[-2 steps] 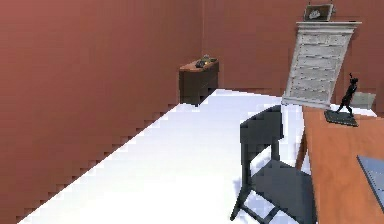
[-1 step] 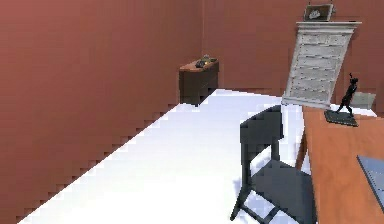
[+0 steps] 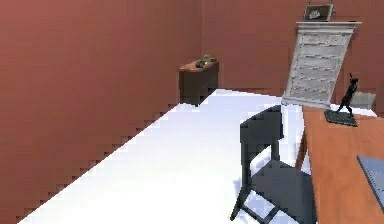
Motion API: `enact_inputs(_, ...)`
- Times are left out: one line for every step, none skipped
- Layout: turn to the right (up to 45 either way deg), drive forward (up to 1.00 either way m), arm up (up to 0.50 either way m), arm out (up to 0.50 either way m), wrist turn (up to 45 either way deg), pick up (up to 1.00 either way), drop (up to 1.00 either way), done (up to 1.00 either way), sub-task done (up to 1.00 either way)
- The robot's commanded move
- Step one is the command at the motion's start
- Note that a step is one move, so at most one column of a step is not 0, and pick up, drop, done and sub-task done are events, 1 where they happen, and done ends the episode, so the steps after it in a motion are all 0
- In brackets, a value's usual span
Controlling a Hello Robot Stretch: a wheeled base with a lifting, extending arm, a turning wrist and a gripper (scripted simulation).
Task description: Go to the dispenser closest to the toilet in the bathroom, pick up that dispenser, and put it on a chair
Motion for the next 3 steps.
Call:
enact_inputs(0.0,0.00,0.10,0.00,0.0,0.00,0.00,0.00,0.00)
enact_inputs(0.0,0.00,0.00,-0.08,0.0,0.00,0.00,0.00,0.00)
enact_inputs(0.0,0.00,0.00,0.00,0.0,0.00,0.00,1.00,0.00)
